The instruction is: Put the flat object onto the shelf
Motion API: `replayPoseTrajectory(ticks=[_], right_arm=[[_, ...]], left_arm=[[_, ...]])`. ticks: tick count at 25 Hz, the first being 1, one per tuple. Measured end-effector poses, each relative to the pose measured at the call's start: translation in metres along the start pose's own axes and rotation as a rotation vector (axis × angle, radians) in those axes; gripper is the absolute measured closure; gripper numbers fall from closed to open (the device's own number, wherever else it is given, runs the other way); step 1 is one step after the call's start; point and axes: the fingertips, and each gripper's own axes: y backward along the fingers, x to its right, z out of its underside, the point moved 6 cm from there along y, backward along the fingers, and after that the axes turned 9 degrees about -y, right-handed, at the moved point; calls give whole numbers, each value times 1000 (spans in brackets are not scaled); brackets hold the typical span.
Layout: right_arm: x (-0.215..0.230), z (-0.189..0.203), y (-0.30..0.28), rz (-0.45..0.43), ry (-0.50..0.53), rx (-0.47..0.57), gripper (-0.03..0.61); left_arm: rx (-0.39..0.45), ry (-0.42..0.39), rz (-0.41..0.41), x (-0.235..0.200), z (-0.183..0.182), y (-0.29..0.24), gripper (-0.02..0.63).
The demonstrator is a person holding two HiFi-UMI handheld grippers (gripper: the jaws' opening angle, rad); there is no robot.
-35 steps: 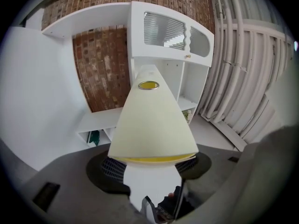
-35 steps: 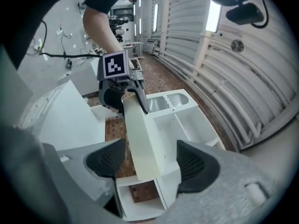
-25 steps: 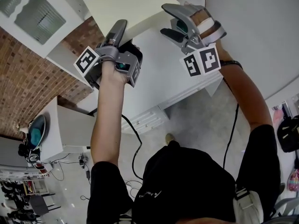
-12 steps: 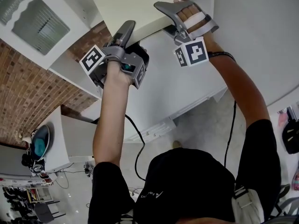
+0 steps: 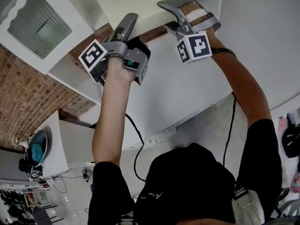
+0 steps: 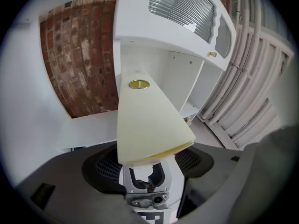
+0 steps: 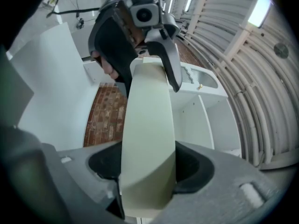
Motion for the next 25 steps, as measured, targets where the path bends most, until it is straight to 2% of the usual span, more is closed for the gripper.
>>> replayPoseTrajectory(ticks=[5,13,15,19,22,25], right_arm=[[4,5,-19,-24,-10,17,296],[15,13,-62,-114,-19,45,296],[18,16,-70,-134,-23,47,296],[19,25,-84,-155,-26,43,296],[18,30,-94,-162,-28,44,295],[17,31,-103,-165,-26,52,293]], left_arm=[[32,-127,45,-1,-11,-8,263],[70,-420,91,-1,-24,-19,204],[80,-488,81,-3,-23,-20,186],[67,-670,11,-19,-18,-16,184],[56,-788,-11,-31,-16,-9,184],[90,-916,-23,-30,-16,3,188]])
